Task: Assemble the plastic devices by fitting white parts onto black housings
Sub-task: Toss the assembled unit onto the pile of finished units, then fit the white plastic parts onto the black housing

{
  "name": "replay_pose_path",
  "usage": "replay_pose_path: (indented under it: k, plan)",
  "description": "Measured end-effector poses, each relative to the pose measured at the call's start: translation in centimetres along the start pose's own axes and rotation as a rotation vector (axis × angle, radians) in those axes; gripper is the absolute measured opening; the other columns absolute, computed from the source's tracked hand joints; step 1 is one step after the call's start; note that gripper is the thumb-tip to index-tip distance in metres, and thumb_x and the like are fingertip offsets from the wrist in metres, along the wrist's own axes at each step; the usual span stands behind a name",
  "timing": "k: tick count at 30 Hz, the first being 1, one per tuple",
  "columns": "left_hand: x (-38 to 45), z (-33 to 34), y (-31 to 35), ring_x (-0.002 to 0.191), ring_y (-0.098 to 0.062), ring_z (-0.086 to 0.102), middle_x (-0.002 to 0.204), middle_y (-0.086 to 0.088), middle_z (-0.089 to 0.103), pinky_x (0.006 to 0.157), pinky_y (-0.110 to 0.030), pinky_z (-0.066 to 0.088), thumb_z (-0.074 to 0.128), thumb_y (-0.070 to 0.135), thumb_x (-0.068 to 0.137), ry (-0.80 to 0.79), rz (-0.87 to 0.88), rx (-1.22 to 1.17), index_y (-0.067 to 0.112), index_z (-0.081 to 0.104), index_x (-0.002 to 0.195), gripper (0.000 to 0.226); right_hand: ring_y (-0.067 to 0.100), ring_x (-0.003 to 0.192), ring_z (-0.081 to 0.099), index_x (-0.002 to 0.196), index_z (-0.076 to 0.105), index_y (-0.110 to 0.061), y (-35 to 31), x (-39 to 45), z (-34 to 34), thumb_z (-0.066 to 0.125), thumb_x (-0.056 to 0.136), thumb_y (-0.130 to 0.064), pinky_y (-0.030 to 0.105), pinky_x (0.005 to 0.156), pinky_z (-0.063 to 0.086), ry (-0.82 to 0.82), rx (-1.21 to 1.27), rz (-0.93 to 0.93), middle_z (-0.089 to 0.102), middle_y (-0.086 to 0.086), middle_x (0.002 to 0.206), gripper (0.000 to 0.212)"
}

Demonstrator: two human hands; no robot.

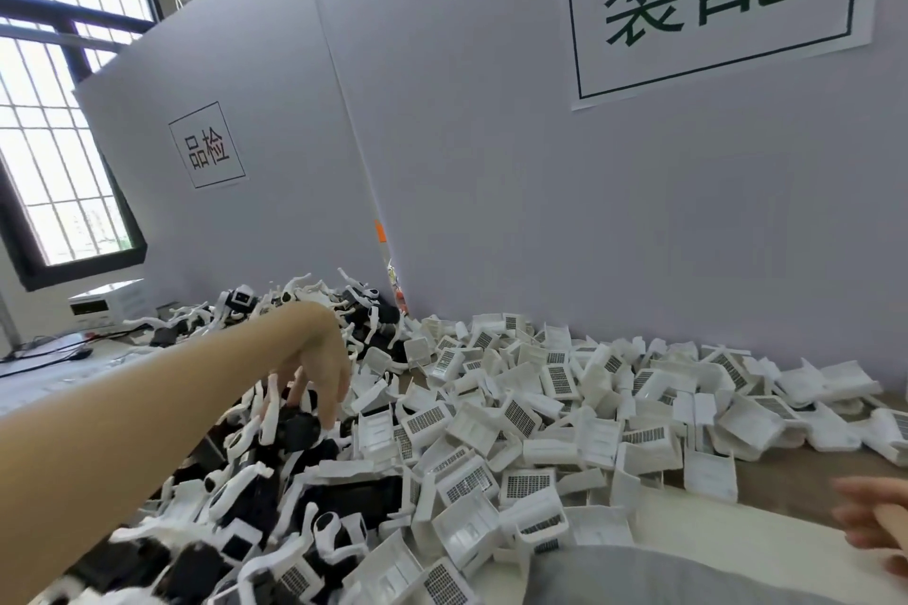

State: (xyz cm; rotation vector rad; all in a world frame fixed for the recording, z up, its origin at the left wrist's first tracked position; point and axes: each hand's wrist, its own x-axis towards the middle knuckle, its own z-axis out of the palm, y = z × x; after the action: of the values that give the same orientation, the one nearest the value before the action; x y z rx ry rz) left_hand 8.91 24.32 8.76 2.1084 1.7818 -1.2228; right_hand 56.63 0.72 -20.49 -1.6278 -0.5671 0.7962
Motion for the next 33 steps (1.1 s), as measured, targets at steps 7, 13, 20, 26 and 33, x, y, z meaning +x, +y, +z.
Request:
replay_pose_path:
  k: [7,13,20,26,33]
  plan:
    - [-0.8,0.7,-0.6,0.070,-0.019,0.072,0.095,-0.008,0.072,0.059,-0.024,0.051,0.050,0.021,0.103,0.375,0.132,-0.047,0.011,0.063,0.098,0.017,0.039,0.071,0.065,0.078,0.080,-0.015,-3.9,-4.8,0.5,0.042,0.101,0.011,0.039,0.057,0.049,-0.112,0.001,-0.047,0.072,0.027,0.086,0.051]
    - [-0.3,-0.3,-0.3,0.055,-0.016,0.043,0.061,-0.002,0.047,0.060,-0.027,0.038,0.054,0.031,0.101,0.874,0.156,-0.271,0.010,0.048,0.063,0.044,0.039,0.074,0.052,0.088,0.074,-0.007,-7.3,-11.5,0.0,0.031,0.103,0.010,0.034,0.064,0.031,-0.172,0.009,-0.013,0.062,0.025,0.077,0.049]
    - [-4.8,-1.0,3.9,0.062,-0.025,0.053,0.066,-0.012,0.047,0.056,-0.030,0.047,0.079,0.030,0.080,0.856,0.204,-0.182,0.002,0.048,0.070,0.043,0.032,0.070,0.055,0.104,0.060,0.004,-9.1,-17.3,2.5,0.038,0.102,0.010,0.033,0.069,0.039,-0.024,-0.161,-0.235,0.059,0.026,0.094,0.022]
    - [-8.9,-2.1,9.2,0.087,-0.022,0.055,0.098,-0.004,0.058,0.073,-0.029,0.045,0.069,0.025,0.086,1.180,0.379,-0.202,0.011,0.062,0.097,0.020,0.028,0.054,0.061,0.092,0.068,0.008,-9.6,-15.5,2.9,0.043,0.095,0.017,0.017,0.043,0.043,0.179,-0.022,-0.175,0.068,0.023,0.078,0.027]
    - [-10.8,1.9,21.2,0.091,-0.011,0.062,0.105,0.004,0.061,0.070,-0.016,0.050,0.071,0.024,0.092,1.193,0.909,-1.166,0.028,0.064,0.098,0.010,0.028,0.065,0.066,0.087,0.075,-0.006,-9.5,-15.6,3.2,0.055,0.096,0.006,0.031,0.060,0.040,0.130,-0.027,-0.203,0.075,0.009,0.069,0.025]
